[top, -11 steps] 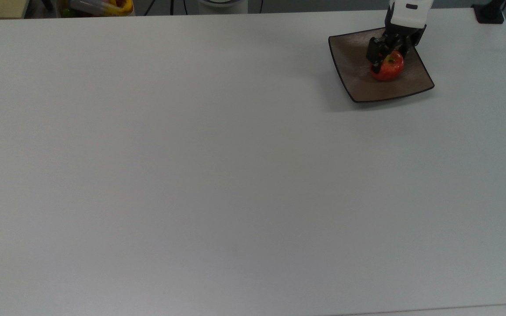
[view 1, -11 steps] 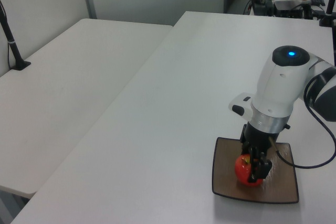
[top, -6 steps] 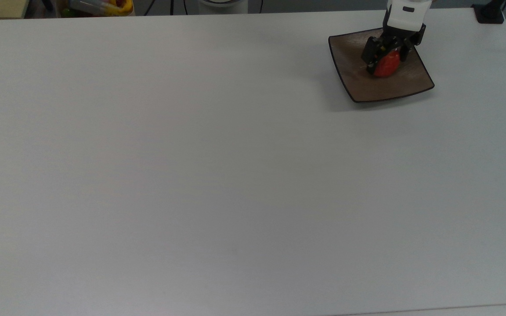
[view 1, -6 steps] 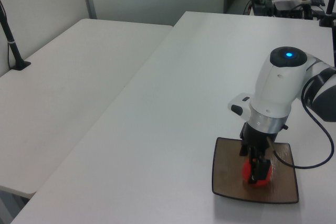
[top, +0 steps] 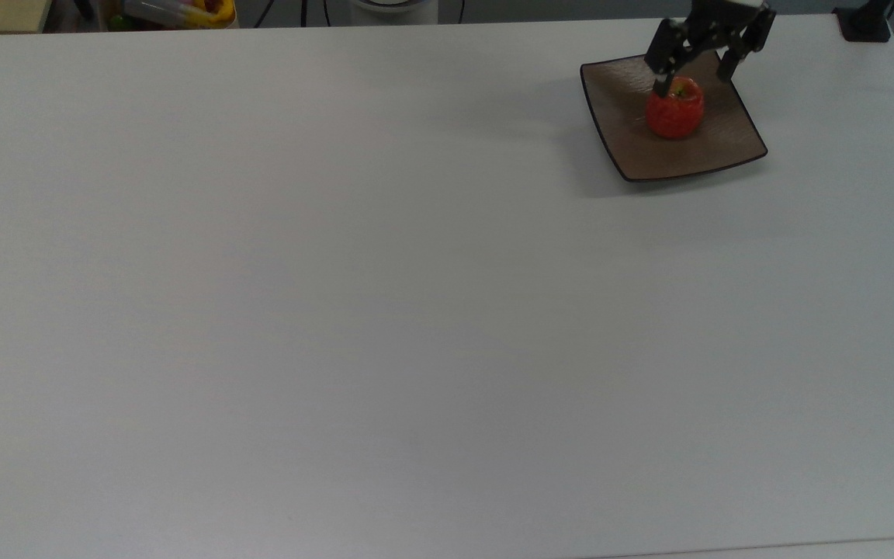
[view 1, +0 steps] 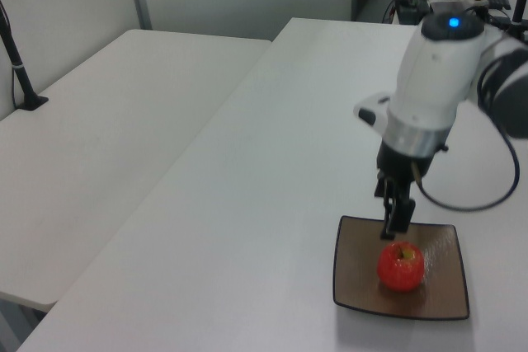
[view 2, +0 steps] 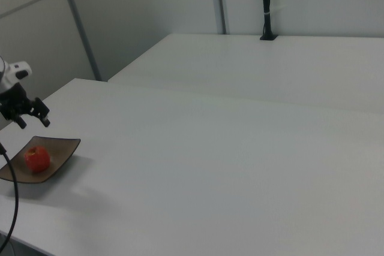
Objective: Apples placed on a ceramic plate
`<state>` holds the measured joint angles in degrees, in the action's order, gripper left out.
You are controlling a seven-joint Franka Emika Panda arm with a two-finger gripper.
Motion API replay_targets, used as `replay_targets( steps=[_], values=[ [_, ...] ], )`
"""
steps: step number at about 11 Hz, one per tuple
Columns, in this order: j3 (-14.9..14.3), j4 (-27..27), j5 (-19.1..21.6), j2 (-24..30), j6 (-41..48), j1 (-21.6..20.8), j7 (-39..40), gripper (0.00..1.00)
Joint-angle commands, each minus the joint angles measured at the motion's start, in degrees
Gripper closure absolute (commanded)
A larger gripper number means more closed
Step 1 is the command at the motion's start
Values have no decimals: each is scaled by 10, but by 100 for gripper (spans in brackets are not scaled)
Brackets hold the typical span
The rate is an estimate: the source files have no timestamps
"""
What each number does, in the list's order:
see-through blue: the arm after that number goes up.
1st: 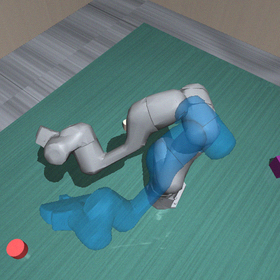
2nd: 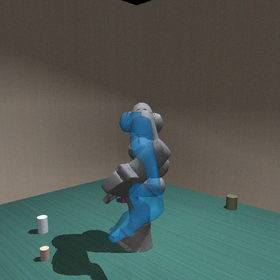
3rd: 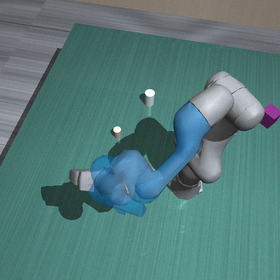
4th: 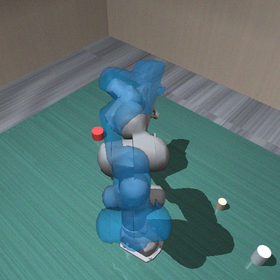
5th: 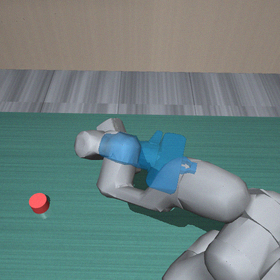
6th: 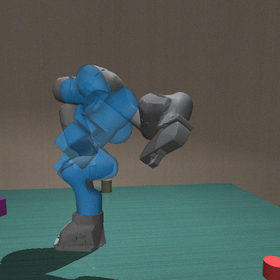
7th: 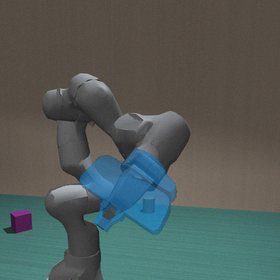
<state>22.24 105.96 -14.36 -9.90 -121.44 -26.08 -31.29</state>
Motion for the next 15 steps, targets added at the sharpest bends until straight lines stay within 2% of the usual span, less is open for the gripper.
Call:
replay_targets(
  steps=[1, 2, 4, 6, 8, 12, 15],
  values=[
    [-2, -26, 79, 88, 80, 53, -7, 0],
    [-2, -58, 110, 103, 130, 77, -6, 0],
    [-13, -124, 125, 117, 249, 101, -7, 0],
    [-53, -157, 133, 138, 303, 111, -7, 0],
    [-123, -162, 175, 162, 313, 112, 2, 0],
    [-228, -150, 207, 171, 330, 130, 83, 0],
    [-245, -118, 214, 174, 286, 153, 168, 0]
  ],
)
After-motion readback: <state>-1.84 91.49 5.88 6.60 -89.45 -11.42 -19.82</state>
